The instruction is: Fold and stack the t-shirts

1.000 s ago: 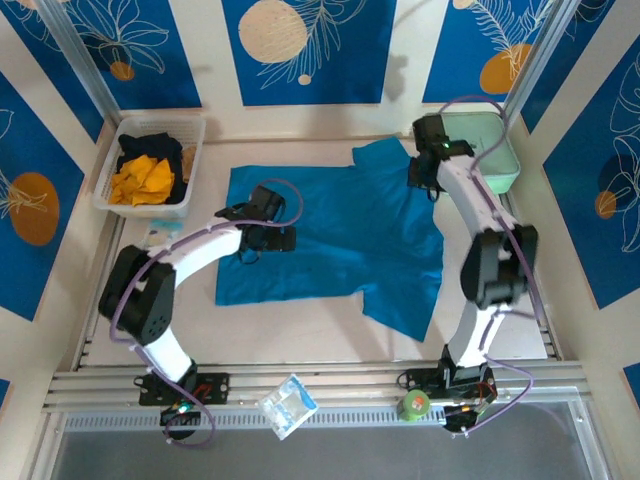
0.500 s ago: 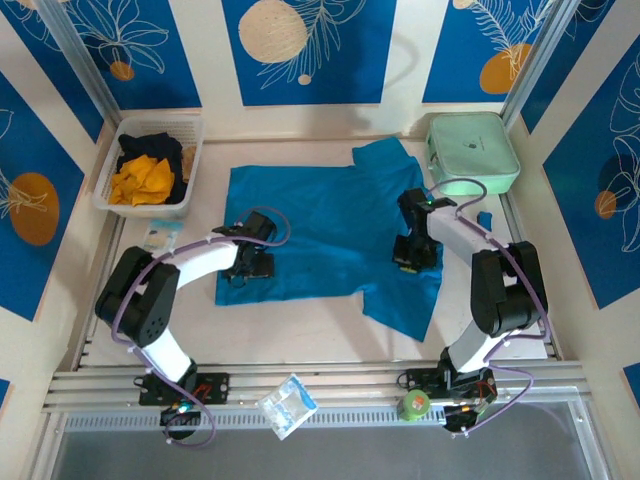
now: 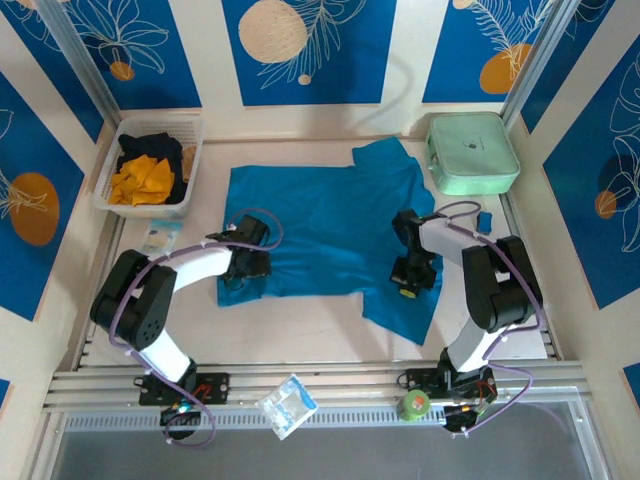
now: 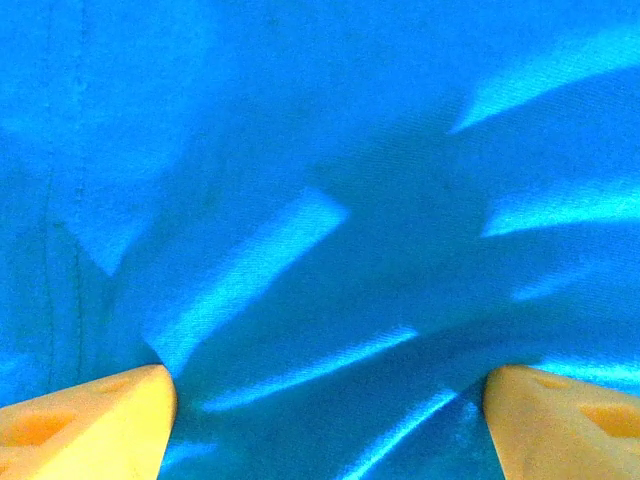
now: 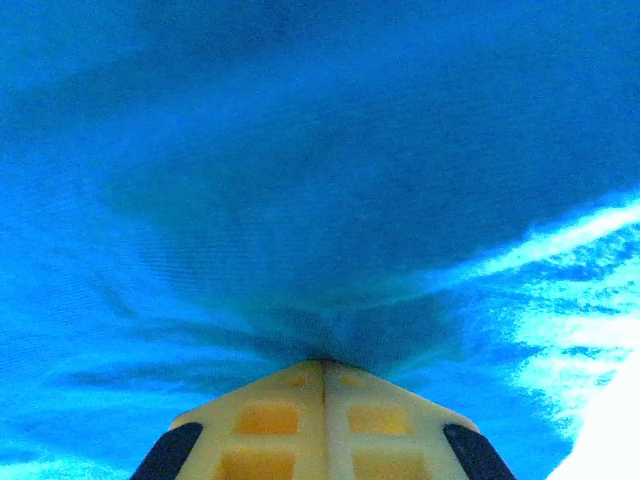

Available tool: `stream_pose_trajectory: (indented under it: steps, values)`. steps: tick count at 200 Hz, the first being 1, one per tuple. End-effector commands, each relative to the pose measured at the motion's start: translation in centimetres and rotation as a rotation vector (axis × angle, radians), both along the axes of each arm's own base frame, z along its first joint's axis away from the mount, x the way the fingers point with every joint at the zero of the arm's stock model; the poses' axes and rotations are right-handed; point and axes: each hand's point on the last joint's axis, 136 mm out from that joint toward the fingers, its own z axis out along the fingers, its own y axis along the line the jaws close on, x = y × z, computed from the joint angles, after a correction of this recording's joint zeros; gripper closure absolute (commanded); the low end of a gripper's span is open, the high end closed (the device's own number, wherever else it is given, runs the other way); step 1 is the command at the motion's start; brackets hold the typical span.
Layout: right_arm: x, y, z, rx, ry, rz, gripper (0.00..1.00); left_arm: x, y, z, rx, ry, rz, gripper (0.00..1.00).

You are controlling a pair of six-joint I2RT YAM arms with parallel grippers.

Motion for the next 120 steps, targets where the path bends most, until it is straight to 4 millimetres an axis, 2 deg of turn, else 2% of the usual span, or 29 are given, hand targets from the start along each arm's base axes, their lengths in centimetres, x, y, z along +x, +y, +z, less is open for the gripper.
stream_pose_trajectory:
  steps: [1,38,70,94,120]
  values:
    - [-4.3,-1.9,-0.2,-0.091,0.112,-0.046,1.00,-4.9,3.1,-2.6,0.081,0.171,0.034,0.19]
    - [-4.9,-1.6,0.1,-0.057,0.085,-0.064,1.00,-6.6,2.9,-2.7,0.015,0.190,0.083,0.19]
    - [-4.0,-1.8,-0.2,-0.064,0.055,-0.059,1.00,-6.7,2.8,-2.1,-0.018,0.155,0.100,0.19]
    - [-3.3,-1.6,-0.2,-0.058,0.042,-0.052,1.00,-6.1,2.7,-0.7,-0.024,0.120,0.097,0.18]
    - [-2.9,-0.7,0.8,-0.034,0.017,-0.020,1.00,-5.2,2.1,1.8,-0.048,0.072,0.073,0.15]
